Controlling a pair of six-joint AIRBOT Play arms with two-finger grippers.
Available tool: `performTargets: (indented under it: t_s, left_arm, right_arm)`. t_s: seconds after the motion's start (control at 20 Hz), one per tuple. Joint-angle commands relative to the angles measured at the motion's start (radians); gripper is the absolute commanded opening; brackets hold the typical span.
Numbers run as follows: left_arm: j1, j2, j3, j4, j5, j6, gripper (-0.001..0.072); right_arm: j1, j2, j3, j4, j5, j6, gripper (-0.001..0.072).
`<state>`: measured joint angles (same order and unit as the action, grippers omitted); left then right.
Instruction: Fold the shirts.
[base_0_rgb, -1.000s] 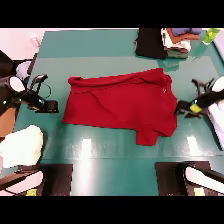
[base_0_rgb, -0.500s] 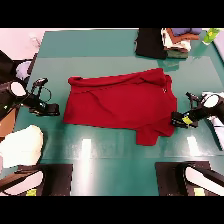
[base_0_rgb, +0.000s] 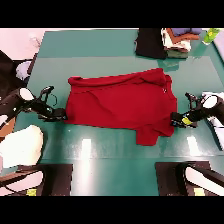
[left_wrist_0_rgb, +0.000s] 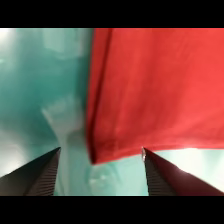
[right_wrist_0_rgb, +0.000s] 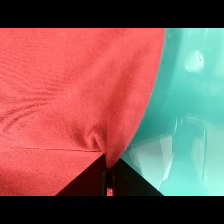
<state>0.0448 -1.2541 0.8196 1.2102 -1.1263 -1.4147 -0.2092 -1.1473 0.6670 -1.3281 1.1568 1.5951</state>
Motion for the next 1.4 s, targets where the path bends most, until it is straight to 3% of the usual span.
performTargets:
  t_s: [0.0, 0.05, 0.1, 0.15, 0.2, 0.3, 0.35, 0.55, 0.75, 1.05, 1.35]
  left_arm:
    - [0.000, -0.061, -0.010, -0.070, 0.020, 0.017, 0.0611]
    - [0.000, -0.066, -0.010, -0.073, 0.018, 0.017, 0.0600]
    - [0.000, -0.066, -0.010, -0.092, 0.021, 0.018, 0.0475]
    - [-0.001, -0.066, -0.010, -0.109, 0.029, 0.021, 0.0400]
    - [0.000, -0.066, -0.010, -0.127, 0.032, 0.030, 0.0385]
    - [0.000, -0.066, -0.010, -0.141, 0.013, 0.076, 0.0078]
    - [0.000, -0.066, -0.010, -0.141, 0.008, 0.091, 0.0029]
    - [0.000, -0.011, 0.051, -0.096, 0.008, 0.087, 0.0027]
    - [0.000, 0.163, 0.272, -0.035, -0.059, 0.080, 0.0028]
    - [0.000, 0.398, 0.813, -0.036, -0.091, 0.068, 0.0028]
    - [0.000, 0.426, 1.307, -0.035, -0.092, 0.027, 0.0028]
  right_arm:
    - [0.000, 0.000, -0.001, -0.007, 0.004, 0.001, 0.0023]
    - [0.000, 0.000, -0.001, -0.006, 0.003, 0.001, 0.0023]
    - [0.000, 0.000, -0.001, -0.006, 0.003, 0.001, 0.0023]
    - [0.000, 0.000, -0.001, -0.006, 0.001, 0.001, 0.0023]
    - [0.000, 0.000, -0.001, -0.006, -0.002, 0.001, 0.0023]
    - [0.000, 0.000, -0.001, -0.006, -0.003, 0.001, 0.0023]
    - [0.000, 0.000, 0.000, -0.006, -0.003, 0.001, 0.0023]
    - [0.001, 0.017, 0.070, -0.008, 0.030, 0.000, 0.0023]
    - [0.000, 0.151, 0.290, -0.007, 0.094, -0.007, 0.0022]
    - [0.000, 0.360, 0.878, -0.008, 0.146, -0.007, 0.0022]
    - [0.000, 0.380, 1.416, -0.097, 0.220, -0.006, 0.0022]
